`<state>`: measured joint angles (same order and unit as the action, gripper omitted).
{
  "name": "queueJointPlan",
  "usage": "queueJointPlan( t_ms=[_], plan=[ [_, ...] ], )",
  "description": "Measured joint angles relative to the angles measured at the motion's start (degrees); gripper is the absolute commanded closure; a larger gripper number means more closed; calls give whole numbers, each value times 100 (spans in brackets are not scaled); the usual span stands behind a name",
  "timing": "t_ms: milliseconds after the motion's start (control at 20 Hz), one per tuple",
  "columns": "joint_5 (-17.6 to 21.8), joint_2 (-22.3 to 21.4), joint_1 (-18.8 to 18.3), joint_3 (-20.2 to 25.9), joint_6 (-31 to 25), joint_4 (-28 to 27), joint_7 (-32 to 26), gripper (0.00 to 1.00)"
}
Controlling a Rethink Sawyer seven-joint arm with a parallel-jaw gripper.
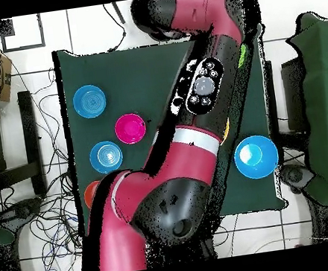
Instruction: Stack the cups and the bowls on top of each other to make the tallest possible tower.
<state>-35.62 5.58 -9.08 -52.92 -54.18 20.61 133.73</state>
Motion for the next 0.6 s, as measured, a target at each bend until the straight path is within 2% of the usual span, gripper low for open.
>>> queueJointPlan(
  t_ms=[350,600],
  plan=[
    [6,-234,-10,806,0,80,-429,0],
    [18,-283,25,981,0,21,-685,0]
  ],
)
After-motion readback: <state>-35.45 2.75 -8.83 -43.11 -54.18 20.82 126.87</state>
